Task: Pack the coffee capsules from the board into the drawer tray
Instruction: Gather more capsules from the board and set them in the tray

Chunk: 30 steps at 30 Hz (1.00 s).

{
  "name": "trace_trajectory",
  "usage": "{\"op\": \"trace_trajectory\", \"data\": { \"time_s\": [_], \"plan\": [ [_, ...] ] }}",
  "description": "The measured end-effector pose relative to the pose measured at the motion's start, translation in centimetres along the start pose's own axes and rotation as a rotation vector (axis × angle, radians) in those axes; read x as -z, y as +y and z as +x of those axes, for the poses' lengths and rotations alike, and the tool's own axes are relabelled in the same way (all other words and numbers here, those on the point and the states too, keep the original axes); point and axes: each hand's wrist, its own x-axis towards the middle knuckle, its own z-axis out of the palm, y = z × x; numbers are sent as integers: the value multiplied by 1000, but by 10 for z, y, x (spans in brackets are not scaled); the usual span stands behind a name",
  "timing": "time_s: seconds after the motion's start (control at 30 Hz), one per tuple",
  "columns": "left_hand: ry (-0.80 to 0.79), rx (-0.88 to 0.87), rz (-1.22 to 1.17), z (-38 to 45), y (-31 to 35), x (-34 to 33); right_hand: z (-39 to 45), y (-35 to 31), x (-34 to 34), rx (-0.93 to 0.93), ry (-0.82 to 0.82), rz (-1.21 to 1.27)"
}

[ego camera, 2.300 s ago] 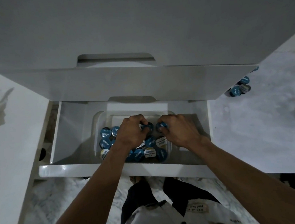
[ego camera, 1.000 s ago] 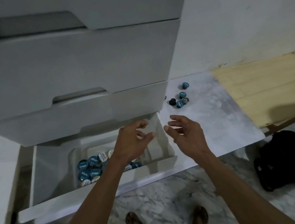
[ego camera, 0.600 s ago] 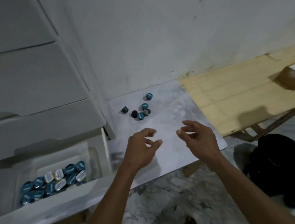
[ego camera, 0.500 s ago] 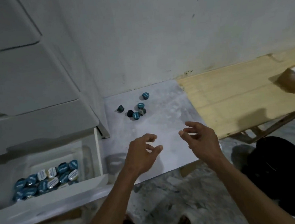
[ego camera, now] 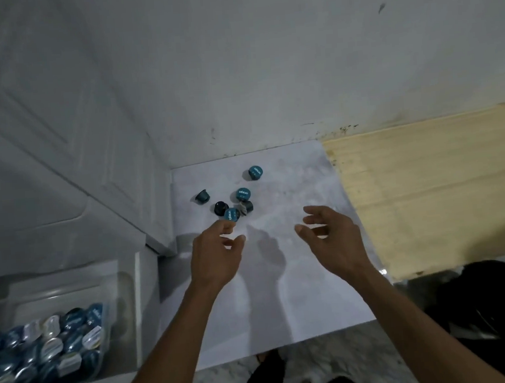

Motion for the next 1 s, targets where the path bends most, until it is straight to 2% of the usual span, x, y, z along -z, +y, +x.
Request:
{"op": "trace_trajectory", "data": {
  "time_s": [0.17, 0.4, 0.53, 0.77, 1.0],
  "plan": [
    [76, 80, 26, 31, -24, -16, 48, 3, -32, 105, -102, -168],
    [98, 149, 53, 54, -42, -52, 103, 27, -92, 444, -320, -518],
    [160, 169, 170, 62, -45, -69, 117, 44, -111, 555, -306, -571],
    [215, 135, 175, 70, -52, -84, 125, 59, -122, 736, -220, -602],
    [266, 96, 187, 74, -57, -92, 132, 69, -130, 717, -176, -619]
  ]
}}
